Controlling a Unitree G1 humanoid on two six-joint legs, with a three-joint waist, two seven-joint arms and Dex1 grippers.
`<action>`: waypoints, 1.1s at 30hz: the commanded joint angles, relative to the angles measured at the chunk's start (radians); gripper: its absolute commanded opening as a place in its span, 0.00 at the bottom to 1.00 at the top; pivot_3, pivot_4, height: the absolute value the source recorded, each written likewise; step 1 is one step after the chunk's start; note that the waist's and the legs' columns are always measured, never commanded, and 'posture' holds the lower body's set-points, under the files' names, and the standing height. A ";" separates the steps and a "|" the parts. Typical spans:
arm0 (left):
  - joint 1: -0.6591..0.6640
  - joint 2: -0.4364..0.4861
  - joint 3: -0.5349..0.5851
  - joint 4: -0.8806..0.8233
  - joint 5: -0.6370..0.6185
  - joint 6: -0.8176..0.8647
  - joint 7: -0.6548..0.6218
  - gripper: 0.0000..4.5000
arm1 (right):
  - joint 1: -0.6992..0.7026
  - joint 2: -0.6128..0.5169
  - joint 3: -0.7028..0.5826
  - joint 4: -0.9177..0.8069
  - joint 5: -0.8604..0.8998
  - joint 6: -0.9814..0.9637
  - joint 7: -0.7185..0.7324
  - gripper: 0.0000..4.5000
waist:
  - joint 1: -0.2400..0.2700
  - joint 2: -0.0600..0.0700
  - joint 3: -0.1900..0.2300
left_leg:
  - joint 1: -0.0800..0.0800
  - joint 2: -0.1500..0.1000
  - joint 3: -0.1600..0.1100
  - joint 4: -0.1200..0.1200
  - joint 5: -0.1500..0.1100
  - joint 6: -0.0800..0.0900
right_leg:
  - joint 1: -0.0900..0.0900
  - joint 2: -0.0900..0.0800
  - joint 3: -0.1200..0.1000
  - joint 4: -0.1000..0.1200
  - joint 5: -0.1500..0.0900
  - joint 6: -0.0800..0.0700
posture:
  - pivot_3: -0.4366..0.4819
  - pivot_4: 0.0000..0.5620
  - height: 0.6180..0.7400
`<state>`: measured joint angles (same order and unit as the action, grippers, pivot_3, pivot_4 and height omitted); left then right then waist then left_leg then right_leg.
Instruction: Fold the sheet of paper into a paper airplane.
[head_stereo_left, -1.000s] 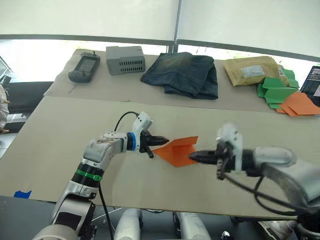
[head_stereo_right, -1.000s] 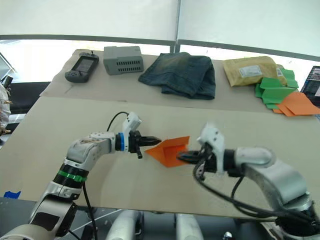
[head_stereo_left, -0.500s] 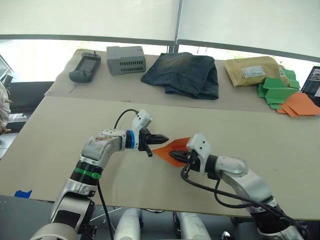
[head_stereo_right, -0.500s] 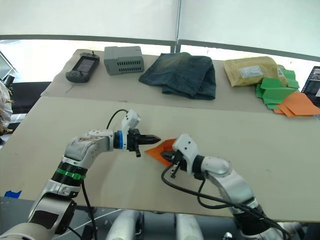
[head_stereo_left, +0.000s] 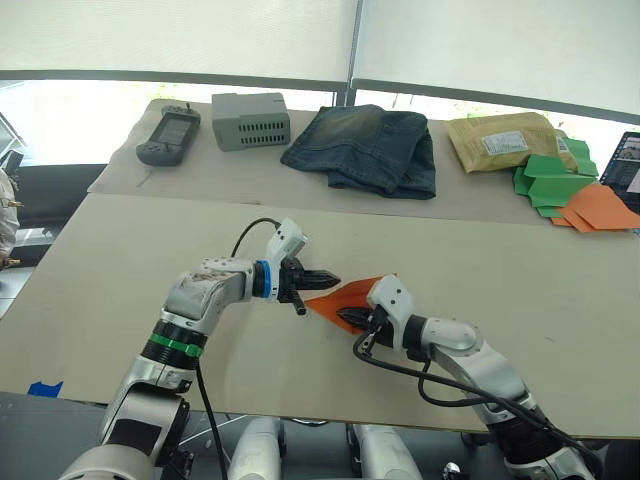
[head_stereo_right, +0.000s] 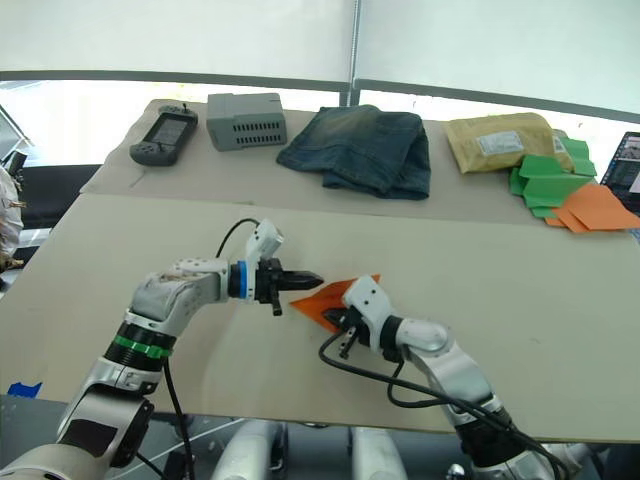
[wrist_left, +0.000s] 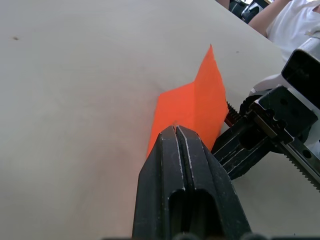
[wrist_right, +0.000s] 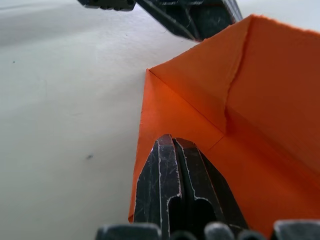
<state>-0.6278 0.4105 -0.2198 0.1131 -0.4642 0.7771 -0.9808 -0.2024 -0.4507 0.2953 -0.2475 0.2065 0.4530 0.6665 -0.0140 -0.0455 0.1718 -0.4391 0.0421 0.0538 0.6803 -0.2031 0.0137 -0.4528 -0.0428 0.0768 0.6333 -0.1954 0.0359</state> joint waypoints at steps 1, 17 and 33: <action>0.004 -0.002 -0.023 -0.040 0.010 0.004 -0.013 0.00 | 0.023 -0.007 -0.015 -0.020 -0.008 0.023 -0.008 0.00 | 0.000 0.000 0.000 | 0.000 0.000 0.000 0.000 0.000 0.000 | 0.000 0.000 0.000 0.000 0.000 0.000 | 0.48 0.27 0.82; 0.048 -0.022 -0.062 -0.014 0.068 0.039 0.064 0.00 | 0.027 -0.091 -0.130 -0.192 0.078 0.162 0.022 0.00 | 0.001 0.000 0.000 | 0.000 0.000 0.000 0.000 0.000 0.000 | 0.000 0.000 0.000 0.000 0.000 0.000 | 0.48 0.27 0.82; 0.069 -0.006 -0.094 0.015 0.138 -0.036 0.023 0.00 | 0.062 -0.408 -0.283 -0.189 0.041 -0.046 0.226 0.21 | 0.000 0.001 -0.001 | 0.008 0.000 -0.001 -0.001 0.000 0.000 | 0.010 0.000 -0.002 -0.002 -0.004 0.003 | 0.48 0.27 0.82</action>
<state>-0.5695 0.3965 -0.3012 0.1253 -0.3457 0.7511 -0.9543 -0.1228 -0.8332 0.0177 -0.4496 0.2757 0.4891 0.8564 -0.0139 -0.0445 0.1710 -0.4287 0.0420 0.0524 0.6791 -0.2035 0.0138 -0.4403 -0.0432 0.0748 0.6303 -0.1997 0.0393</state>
